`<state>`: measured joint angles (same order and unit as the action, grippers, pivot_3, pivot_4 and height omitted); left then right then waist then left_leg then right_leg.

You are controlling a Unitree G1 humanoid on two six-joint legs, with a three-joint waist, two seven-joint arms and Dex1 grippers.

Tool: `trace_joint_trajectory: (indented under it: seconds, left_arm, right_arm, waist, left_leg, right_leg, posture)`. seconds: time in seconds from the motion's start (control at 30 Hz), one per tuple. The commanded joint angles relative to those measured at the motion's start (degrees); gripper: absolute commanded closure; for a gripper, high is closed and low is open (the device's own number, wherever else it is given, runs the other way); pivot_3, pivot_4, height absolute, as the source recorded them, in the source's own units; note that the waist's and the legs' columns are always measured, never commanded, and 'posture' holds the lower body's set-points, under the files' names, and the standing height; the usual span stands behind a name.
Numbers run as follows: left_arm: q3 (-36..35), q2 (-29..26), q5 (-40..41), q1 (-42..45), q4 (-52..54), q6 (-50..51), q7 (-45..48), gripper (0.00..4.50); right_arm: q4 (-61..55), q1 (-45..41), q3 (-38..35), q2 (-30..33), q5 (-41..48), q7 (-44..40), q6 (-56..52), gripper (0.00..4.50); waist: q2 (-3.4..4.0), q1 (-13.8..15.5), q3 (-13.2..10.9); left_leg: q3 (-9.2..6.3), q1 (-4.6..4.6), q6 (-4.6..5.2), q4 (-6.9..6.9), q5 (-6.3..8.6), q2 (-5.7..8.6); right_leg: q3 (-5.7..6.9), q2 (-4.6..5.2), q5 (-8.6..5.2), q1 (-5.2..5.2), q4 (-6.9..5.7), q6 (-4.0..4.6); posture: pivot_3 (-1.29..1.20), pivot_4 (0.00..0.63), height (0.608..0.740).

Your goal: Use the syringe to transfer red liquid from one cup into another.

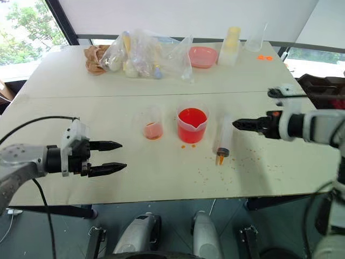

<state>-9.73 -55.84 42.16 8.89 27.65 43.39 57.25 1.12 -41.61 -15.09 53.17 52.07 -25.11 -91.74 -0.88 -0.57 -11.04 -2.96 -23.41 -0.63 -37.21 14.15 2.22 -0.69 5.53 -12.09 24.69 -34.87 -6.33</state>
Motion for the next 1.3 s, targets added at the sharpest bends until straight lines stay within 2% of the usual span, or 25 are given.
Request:
trace_joint_trajectory:
  seconds: [0.03,0.23,0.43,0.5,0.63,0.67,0.7,0.87,0.93,1.0,1.1,1.2,1.3]
  left_arm:
    - [0.84,-1.78,-1.15,3.89,-2.01,-1.97,3.25,0.79]
    - [-0.74,-2.12,-0.8,7.41,-3.7,-2.34,4.66,0.79]
    - [-2.9,-0.71,3.23,5.8,-0.07,-0.05,2.98,0.79]
    - [-3.11,-0.5,3.97,5.78,0.55,0.38,2.45,0.79]
    - [-3.31,-1.1,4.52,5.85,0.9,0.45,2.49,0.79]
    - [-3.03,-1.49,4.06,6.26,0.41,0.14,2.85,0.79]
    - [-2.58,-1.92,3.32,6.85,-0.34,-0.31,3.31,0.79]
    - [-1.93,-2.29,2.3,9.03,-3.4,-1.29,4.43,0.79]
    - [-3.0,-1.41,3.11,10.65,-5.45,-1.01,3.87,0.79]
    - [-3.8,0.11,3.97,13.11,-8.22,-0.57,2.55,0.79]
    - [-3.91,2.03,4.03,16.42,-12.34,-0.71,1.81,0.79]
    - [-1.47,3.95,1.02,20.55,-16.12,-3.3,1.81,0.79]
    - [3.62,6.21,-6.16,27.2,-22.26,-9.75,2.84,0.79]
  right_arm:
    - [10.88,-7.74,5.28,-2.27,-3.18,2.8,-0.76,0.02]
    - [25.38,-16.01,12.85,-8.41,-12.94,4.48,0.44,0.02]
    - [29.98,-17.01,21.06,-11.36,-19.13,-0.04,3.83,0.02]
    - [31.03,-16.69,23.31,-11.99,-21.54,-1.22,5.98,0.52]
    - [33.16,-17.06,24.35,-13.24,-24.55,-3.45,8.22,2.28]
    - [33.96,-17.3,23.46,-14.06,-25.01,-3.41,8.72,2.8]
    - [35.13,-17.59,21.99,-15.09,-25.3,-3.03,8.63,3.07]
    - [33.89,-15.73,17.45,-17.81,-26.28,-2.47,7.05,3.08]
    - [27.91,-14.17,15.07,-17.13,-25.55,-4.01,11.17,3.08]
    - [23.28,-15.46,9.6,-16.41,-23.31,-6.14,15.06,3.08]
    - [11.56,-15.59,4.84,-16.06,-22.97,-7.33,27.95,3.08]
    - [0.35,-14.46,0.01,-20.26,-21.61,-4.75,38.07,3.08]
    - [-7.65,-15.82,-9.54,-33.08,-10.22,1.44,42.47,3.08]
  waist:
    - [0.0,-0.15,0.0]
    - [0.01,-0.35,-0.01]
    - [0.0,-0.49,0.0]
    - [-0.07,-0.55,0.04]
    - [-0.17,-0.69,0.1]
    - [-0.19,-0.79,0.11]
    - [-0.25,-1.05,0.15]
    - [-0.41,-2.18,0.24]
    - [-0.42,-2.02,0.24]
    - [-0.28,-1.99,0.15]
    - [0.08,-2.01,-0.07]
    - [0.07,-1.84,-0.06]
    - [0.0,-1.87,-0.02]
  left_leg:
    - [0.02,0.0,0.0,0.03,0.0,0.02]
    - [0.23,-0.02,0.01,0.14,0.0,0.03]
    - [0.24,0.01,0.01,0.13,0.0,0.03]
    - [0.24,0.04,0.01,0.1,0.0,0.03]
    - [0.22,0.15,0.01,0.04,0.0,0.01]
    - [0.23,0.18,0.01,0.03,0.0,0.01]
    - [0.25,0.21,0.01,0.04,0.0,0.01]
    - [0.19,0.37,0.01,0.05,0.0,-0.08]
    - [0.18,0.44,0.01,0.13,0.0,-0.1]
    - [0.13,0.44,0.01,0.11,0.0,-0.16]
    - [0.21,0.34,0.01,0.06,-0.01,-0.14]
    - [0.14,0.2,0.01,0.13,0.0,-0.15]
    - [0.02,0.18,0.0,0.13,-0.01,-0.15]
  right_leg:
    - [-0.01,0.01,0.0,0.0,0.0,-0.01]
    - [-0.01,-0.01,0.02,0.05,0.05,-0.05]
    - [-0.02,-0.01,0.12,0.06,-0.03,-0.23]
    - [-0.02,-0.02,0.12,0.02,-0.04,-0.24]
    - [-0.02,-0.1,0.11,-0.07,-0.1,-0.21]
    - [-0.03,-0.11,0.09,-0.09,-0.11,-0.19]
    - [-0.04,-0.15,0.09,-0.11,-0.12,-0.18]
    - [-0.09,-0.41,0.15,-0.21,-0.16,-0.1]
    - [-0.13,-0.45,0.15,-0.23,-0.21,-0.1]
    - [-0.11,-0.53,0.18,-0.22,-0.24,-0.15]
    - [-0.19,-0.51,0.22,-0.07,-0.32,-0.17]
    - [-0.14,-0.54,0.29,0.1,-0.38,-0.32]
    - [-0.07,-0.54,0.29,0.11,-0.46,-0.31]
  posture:
    - [0.0,0.15,0.74]
    - [0.0,0.15,0.74]
    - [0.0,0.15,0.74]
    - [0.0,0.15,0.74]
    - [0.0,0.15,0.74]
    - [0.0,0.15,0.74]
    - [0.0,0.15,0.74]
    - [0.0,0.15,0.74]
    - [0.0,0.15,0.74]
    - [0.0,0.15,0.74]
    - [0.0,0.15,0.74]
    - [0.0,0.15,0.74]
    - [0.0,0.15,0.74]
